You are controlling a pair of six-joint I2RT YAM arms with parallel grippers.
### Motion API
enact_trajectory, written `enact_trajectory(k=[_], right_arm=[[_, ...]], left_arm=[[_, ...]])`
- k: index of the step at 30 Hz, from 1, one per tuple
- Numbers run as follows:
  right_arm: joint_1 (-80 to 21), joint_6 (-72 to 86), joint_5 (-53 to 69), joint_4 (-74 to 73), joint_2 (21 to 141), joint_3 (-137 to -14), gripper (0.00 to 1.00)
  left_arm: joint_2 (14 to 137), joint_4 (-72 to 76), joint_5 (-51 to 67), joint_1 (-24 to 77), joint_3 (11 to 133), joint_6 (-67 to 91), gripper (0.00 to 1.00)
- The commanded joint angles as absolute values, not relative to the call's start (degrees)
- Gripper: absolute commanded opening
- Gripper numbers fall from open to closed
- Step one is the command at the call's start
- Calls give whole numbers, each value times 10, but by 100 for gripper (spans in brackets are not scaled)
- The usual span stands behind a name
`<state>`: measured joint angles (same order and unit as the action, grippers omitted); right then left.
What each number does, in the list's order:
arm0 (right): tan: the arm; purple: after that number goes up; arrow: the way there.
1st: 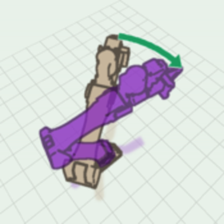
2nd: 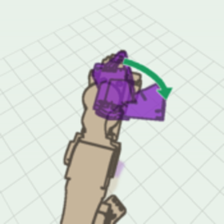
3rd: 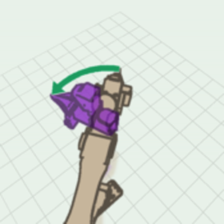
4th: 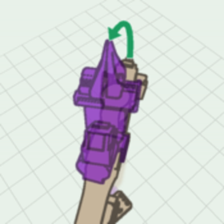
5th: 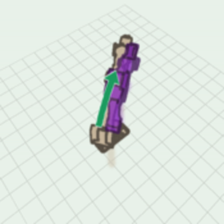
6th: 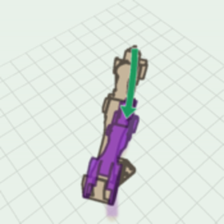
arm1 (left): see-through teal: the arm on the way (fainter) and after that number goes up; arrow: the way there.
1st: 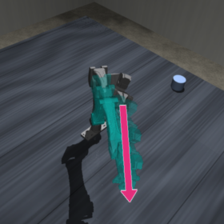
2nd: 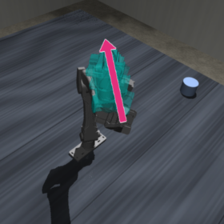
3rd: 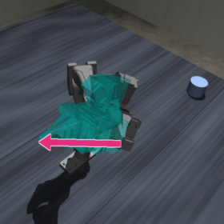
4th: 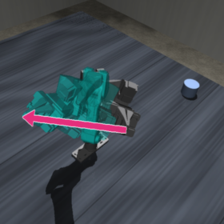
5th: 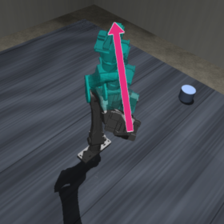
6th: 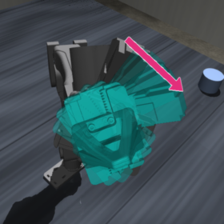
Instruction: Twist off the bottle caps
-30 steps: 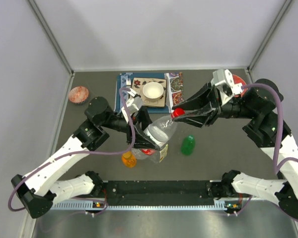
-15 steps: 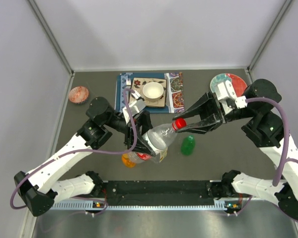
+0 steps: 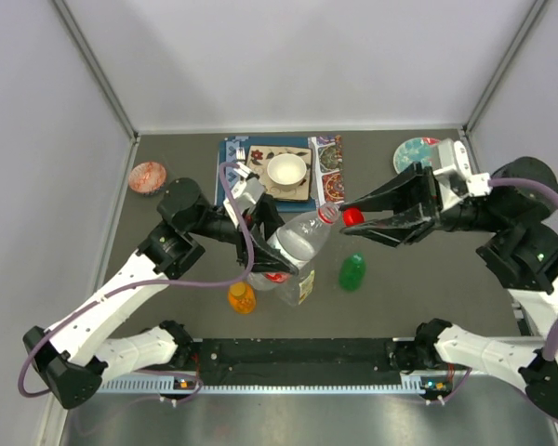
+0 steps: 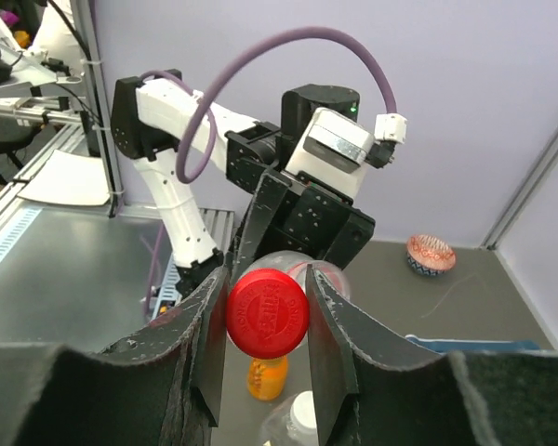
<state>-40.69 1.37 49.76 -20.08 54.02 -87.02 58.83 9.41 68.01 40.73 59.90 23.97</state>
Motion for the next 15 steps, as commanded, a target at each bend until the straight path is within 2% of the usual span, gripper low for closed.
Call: enact_trajectory(k=[1, 3, 4, 6, 7, 8, 10, 12, 15], right_arm=[[-405, 30, 468, -200, 521, -887, 0], [-406, 31, 414, -198, 511, -875, 0], [-406, 29, 312, -199, 505, -869, 0], [-405, 25, 183, -230, 507, -858, 0], [-406, 29, 21, -245, 511, -858, 0], [-405, 39, -70, -260, 518, -853, 0], [-381, 71, -210, -313, 543, -846, 0], [-304, 118, -210, -335, 550, -806, 0], [-225, 209, -125, -340, 548, -710, 0]], left_arm=[[576, 106, 659, 403, 619, 217, 51], [574, 88, 643, 401, 621, 202, 51], [572, 73, 635, 402, 624, 192, 51], [559, 22, 581, 402, 629, 153, 51], [554, 11, 558, 402, 628, 142, 51], [538, 3, 535, 402, 628, 131, 52], [518, -18, 460, 402, 618, 110, 51], [484, -19, 405, 402, 606, 98, 51], [443, -20, 335, 402, 595, 84, 52]])
